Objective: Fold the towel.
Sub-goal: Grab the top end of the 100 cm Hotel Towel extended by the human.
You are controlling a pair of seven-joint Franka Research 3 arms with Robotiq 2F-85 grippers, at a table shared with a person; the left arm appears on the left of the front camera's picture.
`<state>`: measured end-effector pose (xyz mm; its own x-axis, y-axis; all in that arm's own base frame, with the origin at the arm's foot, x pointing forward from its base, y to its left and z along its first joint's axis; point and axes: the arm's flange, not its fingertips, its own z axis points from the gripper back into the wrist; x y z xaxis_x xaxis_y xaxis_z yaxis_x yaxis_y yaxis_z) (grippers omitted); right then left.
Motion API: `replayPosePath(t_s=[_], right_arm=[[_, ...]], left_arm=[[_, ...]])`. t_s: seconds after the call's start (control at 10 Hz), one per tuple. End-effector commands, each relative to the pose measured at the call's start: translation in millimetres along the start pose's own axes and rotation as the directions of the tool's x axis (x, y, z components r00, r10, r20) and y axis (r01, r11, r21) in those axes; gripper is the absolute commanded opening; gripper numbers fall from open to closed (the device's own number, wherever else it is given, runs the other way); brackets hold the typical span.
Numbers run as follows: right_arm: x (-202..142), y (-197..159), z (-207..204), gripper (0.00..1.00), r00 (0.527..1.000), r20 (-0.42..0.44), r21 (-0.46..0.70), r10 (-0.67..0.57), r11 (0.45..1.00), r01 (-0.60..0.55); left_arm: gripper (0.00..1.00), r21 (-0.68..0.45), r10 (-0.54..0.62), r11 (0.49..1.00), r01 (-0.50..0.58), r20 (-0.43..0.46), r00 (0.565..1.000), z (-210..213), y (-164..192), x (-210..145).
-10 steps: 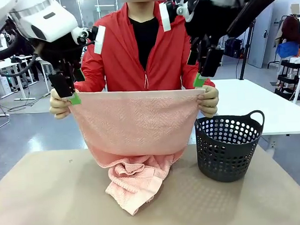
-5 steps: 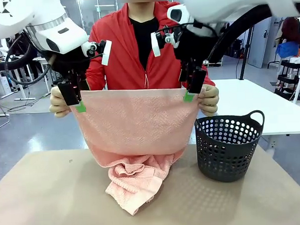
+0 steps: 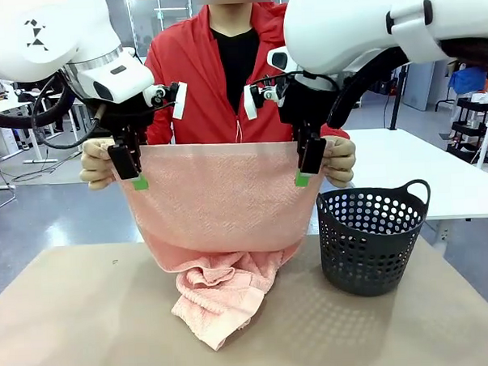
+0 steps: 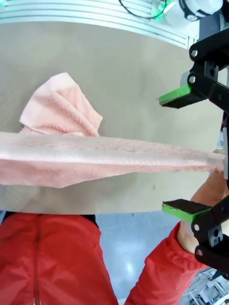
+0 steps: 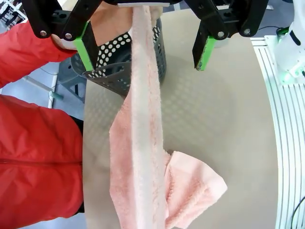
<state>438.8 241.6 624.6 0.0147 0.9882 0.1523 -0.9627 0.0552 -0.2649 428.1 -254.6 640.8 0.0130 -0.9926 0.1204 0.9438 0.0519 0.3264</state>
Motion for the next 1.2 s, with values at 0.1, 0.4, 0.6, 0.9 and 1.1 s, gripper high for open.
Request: replayPosePath(t_s=[0.1, 0.4, 0.6, 0.9, 1.1], right_arm=[[-0.9, 2.2, -10.0, 0.43, 0.999, -0.033, -0.022, -0.038, 0.999, 0.037], [-1.8, 2.2, -8.7, 0.00, 0.998, -0.030, -0.028, -0.047, 0.999, 0.046], [-1.6, 2.8, -8.9, 0.04, 0.998, -0.028, -0.033, -0.052, 0.998, 0.051], [-3.5, 4.3, -6.1, 0.00, 0.998, -0.020, -0.043, -0.059, 0.997, 0.058], [-5.3, 5.8, -7.2, 0.00, 0.998, -0.019, -0.042, -0.060, 0.997, 0.059]], left_arm=[[0.17, 0.002, 0.026, 1.000, -0.026, 0.001, 1.000, 2.6, 8.7, -0.5], [0.00, -0.002, 0.023, 1.000, -0.023, -0.009, 1.000, 2.7, 6.6, -3.2], [0.00, 0.000, 0.022, 1.000, -0.022, -0.009, 1.000, 2.5, 5.3, -5.0], [0.00, -0.003, 0.020, 1.000, -0.020, -0.011, 1.000, 2.1, 2.7, -6.8], [0.00, -0.010, 0.022, 1.000, -0.023, -0.010, 1.000, 0.3, 1.1, -9.1]])
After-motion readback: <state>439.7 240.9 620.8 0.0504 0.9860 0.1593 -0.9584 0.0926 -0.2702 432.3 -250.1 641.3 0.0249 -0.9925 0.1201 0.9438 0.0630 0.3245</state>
